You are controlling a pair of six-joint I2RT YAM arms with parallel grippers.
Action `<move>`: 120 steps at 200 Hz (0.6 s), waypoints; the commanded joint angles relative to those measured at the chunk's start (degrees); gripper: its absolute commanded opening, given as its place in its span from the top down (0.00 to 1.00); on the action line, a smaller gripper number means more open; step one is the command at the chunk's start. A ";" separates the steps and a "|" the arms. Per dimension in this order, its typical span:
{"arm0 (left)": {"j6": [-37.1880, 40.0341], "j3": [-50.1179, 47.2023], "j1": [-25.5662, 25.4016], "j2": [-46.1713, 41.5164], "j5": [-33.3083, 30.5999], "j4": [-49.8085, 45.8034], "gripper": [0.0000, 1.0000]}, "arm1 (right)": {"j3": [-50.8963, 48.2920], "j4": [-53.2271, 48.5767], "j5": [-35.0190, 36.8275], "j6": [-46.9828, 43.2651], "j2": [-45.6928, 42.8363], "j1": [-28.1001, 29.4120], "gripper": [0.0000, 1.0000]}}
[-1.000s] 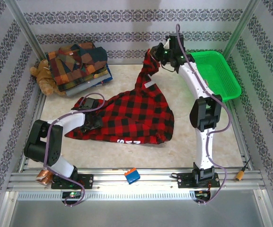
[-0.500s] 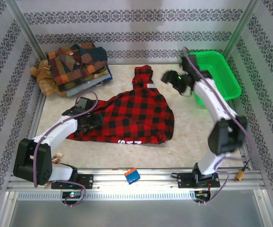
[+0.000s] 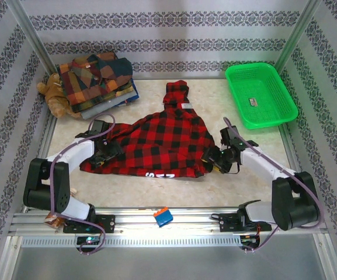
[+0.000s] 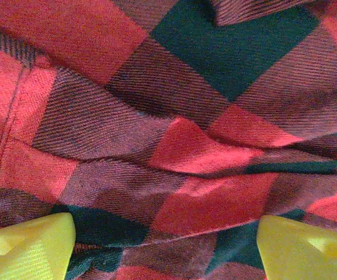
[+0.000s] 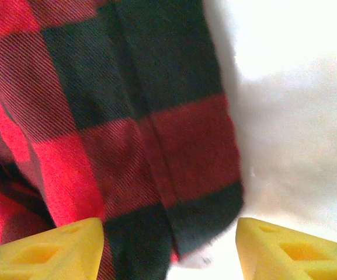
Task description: Fold and stack the long sleeve shirts
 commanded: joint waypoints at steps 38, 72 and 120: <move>-1.03 -1.69 1.01 0.61 0.99 2.39 0.19 | 3.00 0.09 11.15 3.60 7.92 2.75 0.82; -2.42 -3.28 1.14 0.35 0.09 1.04 0.19 | 4.41 -11.87 21.03 -1.12 3.15 2.63 0.99; -5.68 -7.88 1.01 -3.42 4.11 -0.03 0.23 | 3.15 -23.90 29.05 -6.51 -6.70 1.19 1.00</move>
